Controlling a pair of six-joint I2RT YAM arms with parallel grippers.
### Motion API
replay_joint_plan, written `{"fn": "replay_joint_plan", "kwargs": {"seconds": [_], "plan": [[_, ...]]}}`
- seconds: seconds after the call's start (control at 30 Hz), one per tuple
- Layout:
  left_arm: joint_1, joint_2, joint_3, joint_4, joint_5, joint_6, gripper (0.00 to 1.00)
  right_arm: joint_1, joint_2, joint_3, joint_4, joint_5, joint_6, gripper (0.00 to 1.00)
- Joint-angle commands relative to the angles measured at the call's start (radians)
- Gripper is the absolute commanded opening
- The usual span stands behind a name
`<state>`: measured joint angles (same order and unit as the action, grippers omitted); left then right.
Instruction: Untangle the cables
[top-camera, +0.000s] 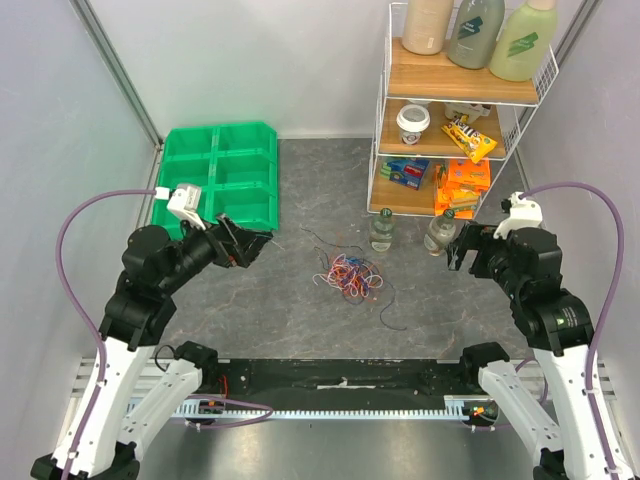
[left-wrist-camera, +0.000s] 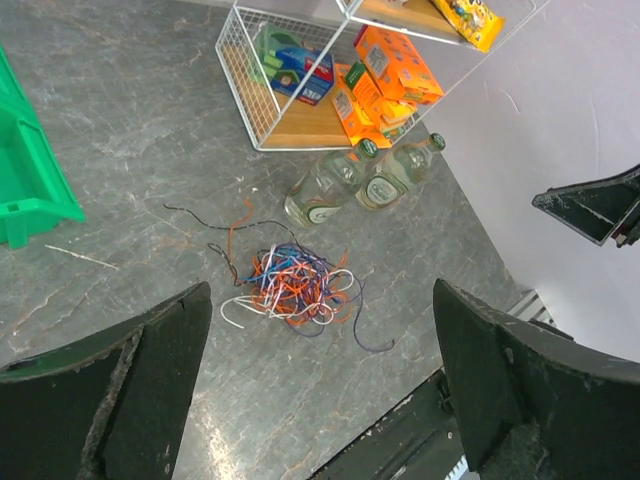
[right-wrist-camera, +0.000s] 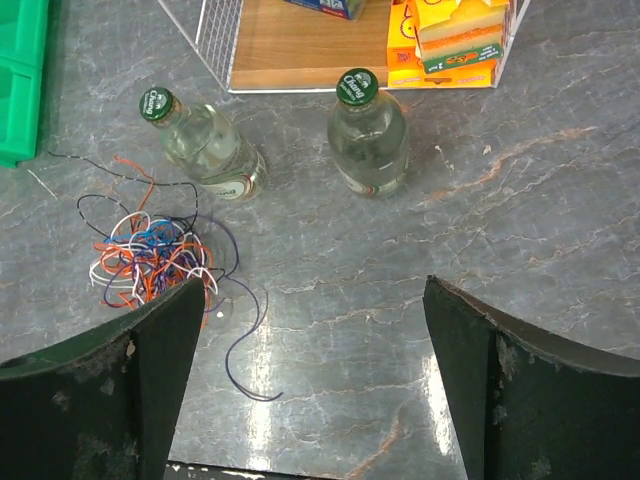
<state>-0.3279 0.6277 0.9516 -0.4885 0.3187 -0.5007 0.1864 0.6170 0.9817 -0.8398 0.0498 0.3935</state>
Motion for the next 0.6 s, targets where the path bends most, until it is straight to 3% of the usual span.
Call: {"fn": "replay_joint_plan", "kwargs": {"seconds": [0.0, 0.27, 0.43, 0.57], "plan": [[-0.003, 0.024, -0.025, -0.004, 0.055, -0.03, 0.95, 0.002, 0.0, -0.008, 0.037, -0.028, 0.008, 0.98], [-0.032, 0.184, -0.16, 0.145, 0.379, -0.11, 0.83, 0.031, 0.066, -0.144, 0.244, -0.421, 0.103, 0.98], [-0.236, 0.26, -0.241, 0.277, 0.232, -0.171, 0.82, 0.2, 0.036, -0.279, 0.372, -0.366, 0.209, 0.98], [-0.327, 0.383, -0.243, 0.321, 0.14, -0.176, 0.74, 0.358, 0.052, -0.412, 0.491, -0.312, 0.312, 0.89]]}}
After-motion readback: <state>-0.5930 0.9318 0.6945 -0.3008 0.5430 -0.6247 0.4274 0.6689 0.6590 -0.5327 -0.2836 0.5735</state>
